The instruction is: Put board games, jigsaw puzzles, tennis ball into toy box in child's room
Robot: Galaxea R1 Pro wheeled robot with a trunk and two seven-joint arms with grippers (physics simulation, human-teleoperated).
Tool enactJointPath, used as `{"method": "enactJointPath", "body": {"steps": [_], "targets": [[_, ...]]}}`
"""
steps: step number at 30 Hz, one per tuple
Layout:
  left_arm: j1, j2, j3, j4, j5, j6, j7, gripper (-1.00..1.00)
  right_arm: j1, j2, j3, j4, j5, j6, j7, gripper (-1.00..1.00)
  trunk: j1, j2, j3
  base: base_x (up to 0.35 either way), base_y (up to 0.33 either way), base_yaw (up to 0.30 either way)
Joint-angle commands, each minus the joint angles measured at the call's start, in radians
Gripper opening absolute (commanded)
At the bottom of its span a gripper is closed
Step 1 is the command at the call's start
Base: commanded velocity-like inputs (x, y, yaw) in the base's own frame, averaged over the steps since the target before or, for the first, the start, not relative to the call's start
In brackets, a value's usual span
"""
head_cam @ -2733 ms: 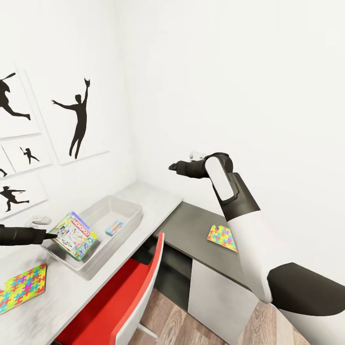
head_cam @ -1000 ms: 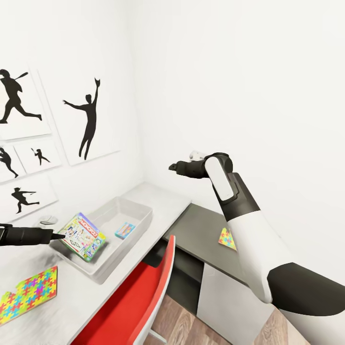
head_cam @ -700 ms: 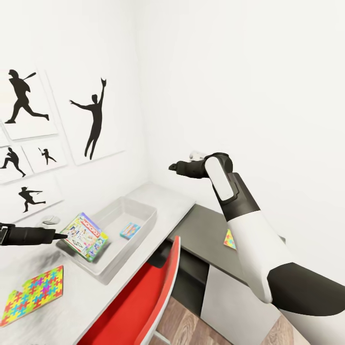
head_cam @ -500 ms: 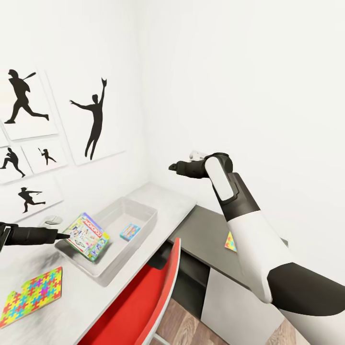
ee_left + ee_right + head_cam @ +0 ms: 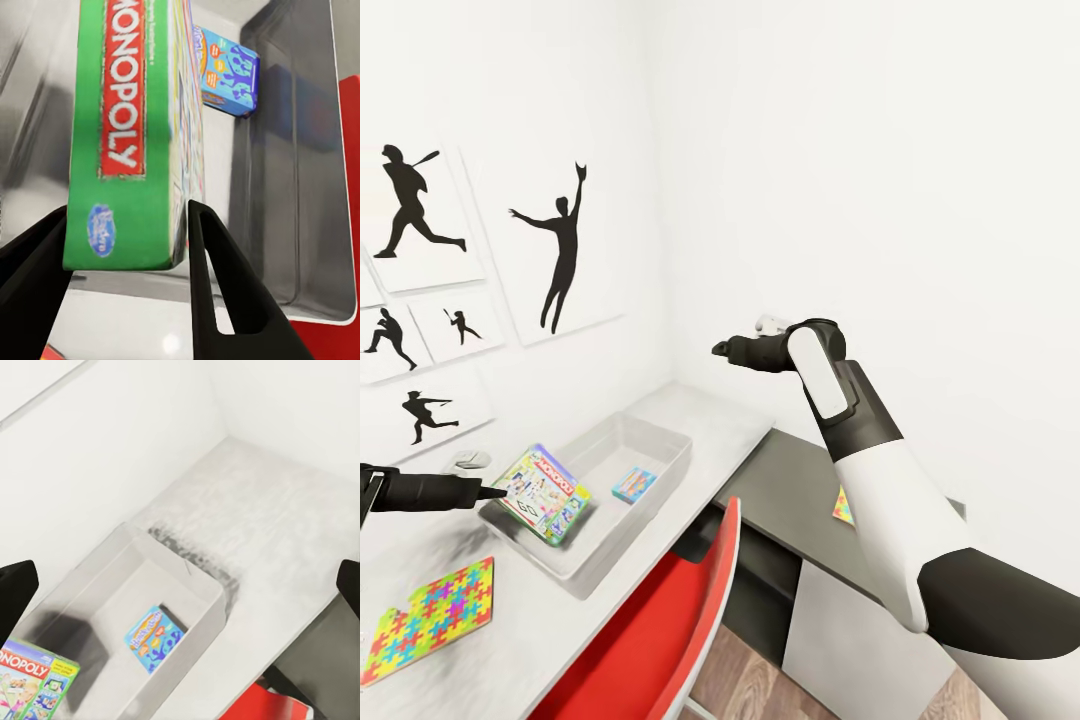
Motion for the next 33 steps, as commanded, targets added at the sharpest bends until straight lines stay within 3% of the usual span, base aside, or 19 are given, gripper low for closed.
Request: {"method": "enactJointPath", "body": {"steps": [1, 8, 16, 33], "targets": [[-0.002, -0.001, 0.008, 0.0, -0.01, 0.011, -0.008, -1.0, -0.001, 0.0, 0.001, -0.001, -0.01, 0.002, -0.01, 1.0, 0.0, -0.002, -0.002, 0.0, 0.035, 0.0], [-0.002, -0.001, 0.007, 0.006, -0.01, 0.011, -0.034, -1.0, -0.001, 0.0, 0.001, -0.001, -0.01, 0.002, -0.01, 1.0, 0.0, -0.002, -0.002, 0.0, 0.009, 0.0], [-0.002, -0.001, -0.014, 0.107, -0.007, 0.01, -0.066, -1.0, -0.001, 0.0, 0.0, -0.001, -0.01, 0.002, -0.01, 1.0, 0.0, -0.002, -0.002, 0.0, 0.0, 0.0], [-0.003, -0.005, -0.016, 0.114, -0.005, 0.011, -0.098, -1.0, -0.001, 0.0, 0.001, -0.001, -0.01, 0.002, -0.009, 1.0, 0.0, -0.002, -0.002, 0.0, 0.0, 0.0]]}}
